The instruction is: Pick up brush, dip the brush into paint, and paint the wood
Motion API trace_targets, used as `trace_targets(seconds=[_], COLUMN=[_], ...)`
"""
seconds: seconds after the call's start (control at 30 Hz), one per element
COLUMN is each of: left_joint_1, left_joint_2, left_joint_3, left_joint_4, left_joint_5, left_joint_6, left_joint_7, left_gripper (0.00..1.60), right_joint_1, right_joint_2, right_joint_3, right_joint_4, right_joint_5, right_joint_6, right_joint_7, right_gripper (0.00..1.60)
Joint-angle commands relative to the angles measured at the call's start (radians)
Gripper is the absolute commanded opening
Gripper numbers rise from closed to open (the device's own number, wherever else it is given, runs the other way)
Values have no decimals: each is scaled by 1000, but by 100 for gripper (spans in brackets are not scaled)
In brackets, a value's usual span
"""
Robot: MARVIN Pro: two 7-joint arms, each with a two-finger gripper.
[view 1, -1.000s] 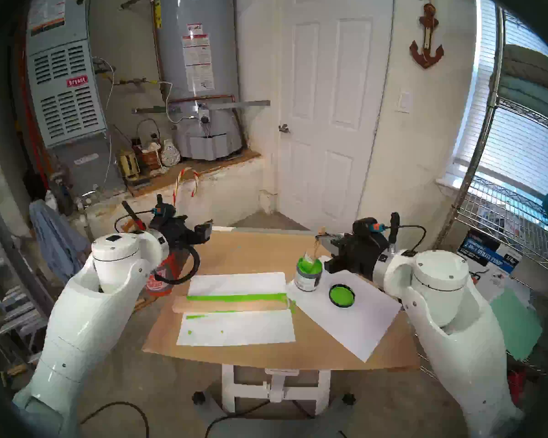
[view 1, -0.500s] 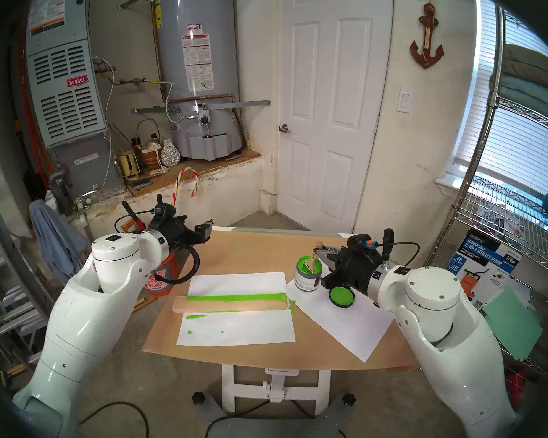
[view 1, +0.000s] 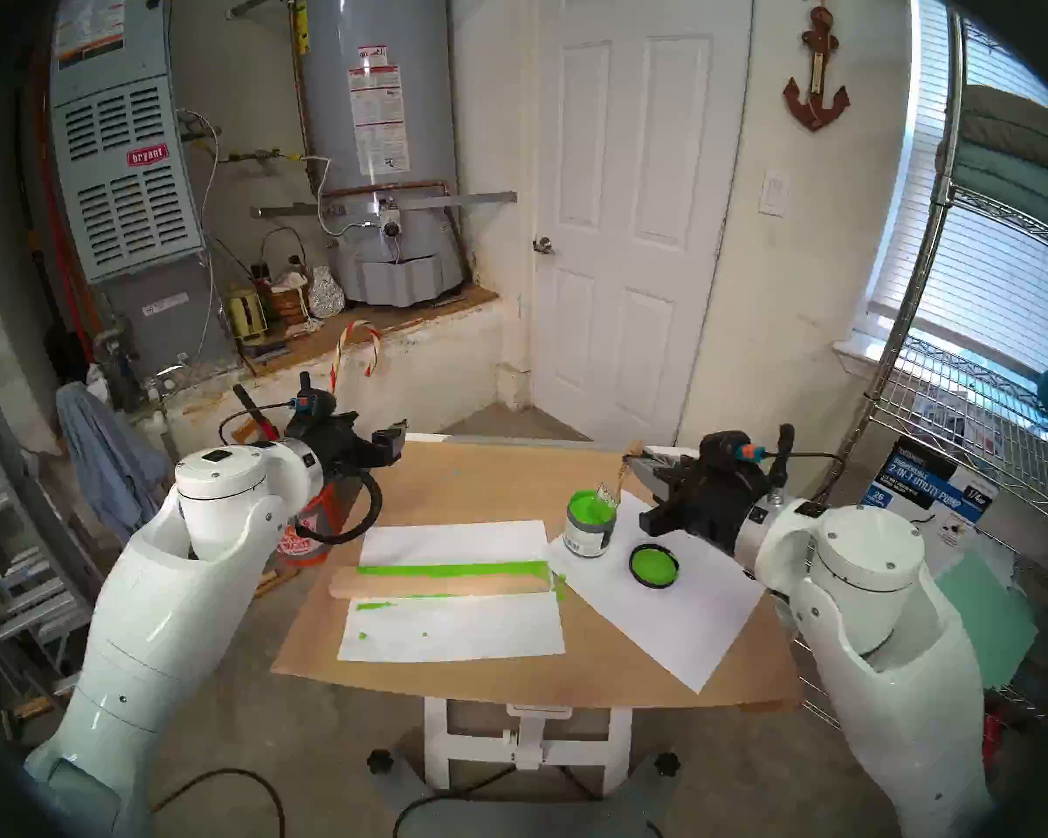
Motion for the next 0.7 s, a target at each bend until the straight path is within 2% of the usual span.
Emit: trace_targets(seconds=[0.0,0.23,0.67], left_joint_1=[-9,-9,-9], left_joint_2=[2,2,2], left_joint_3=[-9,-9,-9], left_joint_4=[-17,-17,-17], left_joint_5=[-2,-2,-2], left_joint_6=[-2,-2,-2], left_joint_7=[1,1,1], left_gripper=[160,160,160], right_joint_1=[-4,9,61], right_joint_2=[-23,-39,-65], right_joint_3=[21,13,-50], right_joint_4=[-46,-46,3], right_joint_5=[25,34,23], right_joint_6=[-11,-5,-11], right_joint_7=[1,-4,-33], right_gripper=[0,0,0])
